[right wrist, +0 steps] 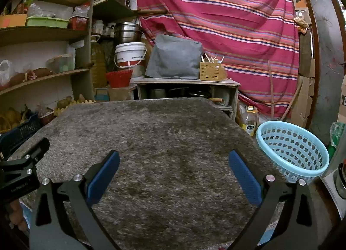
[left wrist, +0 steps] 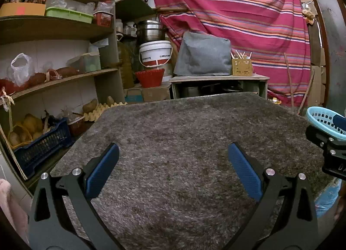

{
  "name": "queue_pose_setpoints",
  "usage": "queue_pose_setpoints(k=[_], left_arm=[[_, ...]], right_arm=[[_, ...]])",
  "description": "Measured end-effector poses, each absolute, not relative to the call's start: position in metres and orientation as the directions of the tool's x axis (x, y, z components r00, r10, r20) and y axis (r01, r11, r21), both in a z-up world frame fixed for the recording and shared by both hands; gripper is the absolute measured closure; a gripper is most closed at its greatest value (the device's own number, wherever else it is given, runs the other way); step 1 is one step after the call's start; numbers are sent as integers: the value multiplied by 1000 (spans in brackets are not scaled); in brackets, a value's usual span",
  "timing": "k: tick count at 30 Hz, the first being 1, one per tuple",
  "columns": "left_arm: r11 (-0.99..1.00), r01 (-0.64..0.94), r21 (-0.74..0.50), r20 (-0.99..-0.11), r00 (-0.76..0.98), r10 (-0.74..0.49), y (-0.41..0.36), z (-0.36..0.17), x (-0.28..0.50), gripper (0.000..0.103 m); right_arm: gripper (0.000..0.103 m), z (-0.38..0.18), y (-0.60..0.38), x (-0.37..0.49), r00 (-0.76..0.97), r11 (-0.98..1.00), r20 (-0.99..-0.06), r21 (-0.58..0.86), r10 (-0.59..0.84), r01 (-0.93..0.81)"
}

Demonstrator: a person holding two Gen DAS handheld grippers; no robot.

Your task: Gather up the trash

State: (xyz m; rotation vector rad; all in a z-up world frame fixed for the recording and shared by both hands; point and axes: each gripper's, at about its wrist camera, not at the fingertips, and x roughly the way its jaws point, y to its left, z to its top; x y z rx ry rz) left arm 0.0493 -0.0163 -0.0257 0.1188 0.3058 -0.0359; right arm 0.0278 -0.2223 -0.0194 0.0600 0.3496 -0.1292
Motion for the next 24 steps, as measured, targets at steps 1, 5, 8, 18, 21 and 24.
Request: queue_pose_setpoints(k=[1,5,8,18,21,24], left_arm=[[992,51,114,-300,954,-14,-16,-26,50,5],[992,51,114,-300,954,-15,-14,-25,51,5],[992,50,116,-298,955,-13,-14,-25,51,5],[993,34,115,-299,954,2,-14,-25,51,5],[992,34,118,-295,956,2,-13,-25,52,5],[992,29,120,-292,956,8,-14,-25,52,5]], right_arm=[[4,-20,-222,28,931,990,-344,34,-118,138],[4,-20,-223,28,932,989,-343,34,-121,141],[4,-20,-223,27,932,990,-341,30,-123,141],[4,-19,-225,28,932,990,-341,37,-118,139],[4,-19,-225,27,934,990,-338,39,-116,137],[4,-18,-225,28,934,990,-336,38,-118,139]])
